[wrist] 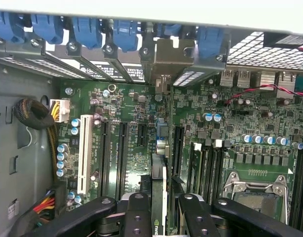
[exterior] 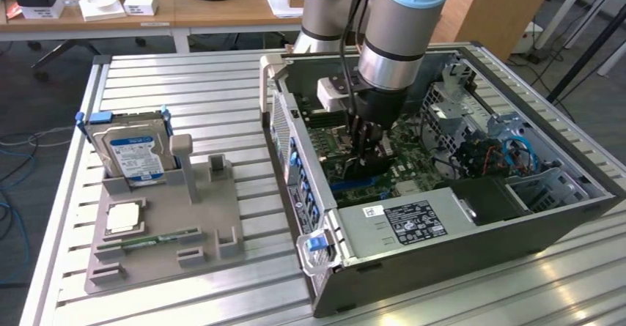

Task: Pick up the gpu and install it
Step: 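Insert the gpu into the slot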

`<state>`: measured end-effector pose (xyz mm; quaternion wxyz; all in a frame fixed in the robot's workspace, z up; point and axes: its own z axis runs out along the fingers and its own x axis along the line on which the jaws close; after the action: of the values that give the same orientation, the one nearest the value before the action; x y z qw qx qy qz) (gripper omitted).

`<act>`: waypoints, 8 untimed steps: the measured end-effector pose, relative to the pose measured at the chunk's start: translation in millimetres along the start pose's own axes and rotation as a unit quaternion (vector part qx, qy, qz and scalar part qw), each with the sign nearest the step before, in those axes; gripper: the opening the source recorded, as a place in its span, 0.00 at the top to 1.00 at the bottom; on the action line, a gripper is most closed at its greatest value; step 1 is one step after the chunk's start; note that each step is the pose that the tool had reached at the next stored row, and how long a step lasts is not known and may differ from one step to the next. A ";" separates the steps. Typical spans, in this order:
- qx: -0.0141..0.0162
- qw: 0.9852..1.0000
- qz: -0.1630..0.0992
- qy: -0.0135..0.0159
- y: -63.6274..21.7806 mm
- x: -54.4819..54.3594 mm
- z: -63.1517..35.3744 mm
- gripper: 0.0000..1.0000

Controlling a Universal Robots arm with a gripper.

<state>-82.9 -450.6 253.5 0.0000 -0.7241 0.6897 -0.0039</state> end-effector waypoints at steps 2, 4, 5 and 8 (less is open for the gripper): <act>0.000 1.000 0.002 0.000 0.0 0.0 0.0 0.74; 0.000 1.000 0.005 0.000 0.0 0.0 0.0 0.74; 0.000 1.000 0.006 0.000 0.0 0.0 0.0 0.74; 0.000 1.000 0.008 0.000 0.0 0.0 0.0 0.74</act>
<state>-82.9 -450.6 253.5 0.0000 -0.7184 0.6956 -0.0039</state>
